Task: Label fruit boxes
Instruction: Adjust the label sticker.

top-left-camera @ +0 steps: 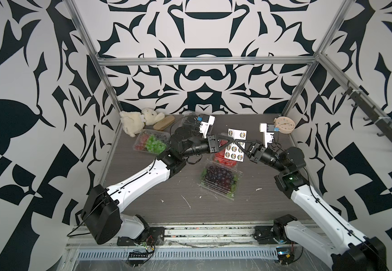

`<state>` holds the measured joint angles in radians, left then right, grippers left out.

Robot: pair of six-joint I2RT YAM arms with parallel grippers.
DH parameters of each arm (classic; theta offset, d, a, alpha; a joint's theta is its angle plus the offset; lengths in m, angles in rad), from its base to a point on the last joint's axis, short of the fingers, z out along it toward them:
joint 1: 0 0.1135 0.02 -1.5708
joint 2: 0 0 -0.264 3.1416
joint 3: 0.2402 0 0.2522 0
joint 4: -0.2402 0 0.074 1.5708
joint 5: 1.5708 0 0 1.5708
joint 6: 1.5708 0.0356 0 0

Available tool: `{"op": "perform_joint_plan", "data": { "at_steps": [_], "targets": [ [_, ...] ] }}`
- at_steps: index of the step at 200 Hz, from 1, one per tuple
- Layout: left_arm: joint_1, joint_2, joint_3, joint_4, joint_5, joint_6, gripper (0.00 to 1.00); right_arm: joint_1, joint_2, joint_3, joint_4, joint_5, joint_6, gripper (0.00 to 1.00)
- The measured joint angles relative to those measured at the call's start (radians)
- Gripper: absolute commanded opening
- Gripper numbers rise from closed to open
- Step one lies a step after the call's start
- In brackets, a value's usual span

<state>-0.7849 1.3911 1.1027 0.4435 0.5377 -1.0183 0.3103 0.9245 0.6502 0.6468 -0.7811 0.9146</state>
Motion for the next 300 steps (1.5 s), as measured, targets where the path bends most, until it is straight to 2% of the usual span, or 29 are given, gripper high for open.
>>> {"op": "perform_joint_plan", "data": {
  "at_steps": [28, 60, 119, 145, 154, 163, 300],
  "targets": [
    [-0.001, -0.008, 0.000, -0.018, -0.030, 0.013, 0.27, 0.000, 0.000, 0.000, 0.011, -0.004, 0.007, 0.00],
    [0.008, -0.023, -0.035, -0.021, -0.071, 0.016, 0.31, 0.000, 0.004, 0.000, 0.051, -0.011, 0.028, 0.00],
    [0.013, -0.020, -0.042, 0.029, -0.040, -0.009, 0.30, 0.000, 0.046, 0.000, 0.152, -0.019, 0.090, 0.00],
    [0.013, -0.006, -0.042, 0.072, -0.017, -0.029, 0.17, 0.000, 0.057, 0.000, 0.185, -0.025, 0.115, 0.00],
    [0.013, 0.000, -0.042, 0.085, -0.011, -0.031, 0.08, 0.000, 0.059, 0.000, 0.196, -0.027, 0.122, 0.00],
    [0.013, 0.006, -0.042, 0.101, -0.003, -0.042, 0.05, 0.000, 0.061, 0.000, 0.203, -0.027, 0.132, 0.00],
    [0.016, 0.045, -0.043, 0.230, 0.029, -0.085, 0.07, -0.001, 0.142, -0.005, 0.418, -0.040, 0.282, 0.00]
  ]
}}
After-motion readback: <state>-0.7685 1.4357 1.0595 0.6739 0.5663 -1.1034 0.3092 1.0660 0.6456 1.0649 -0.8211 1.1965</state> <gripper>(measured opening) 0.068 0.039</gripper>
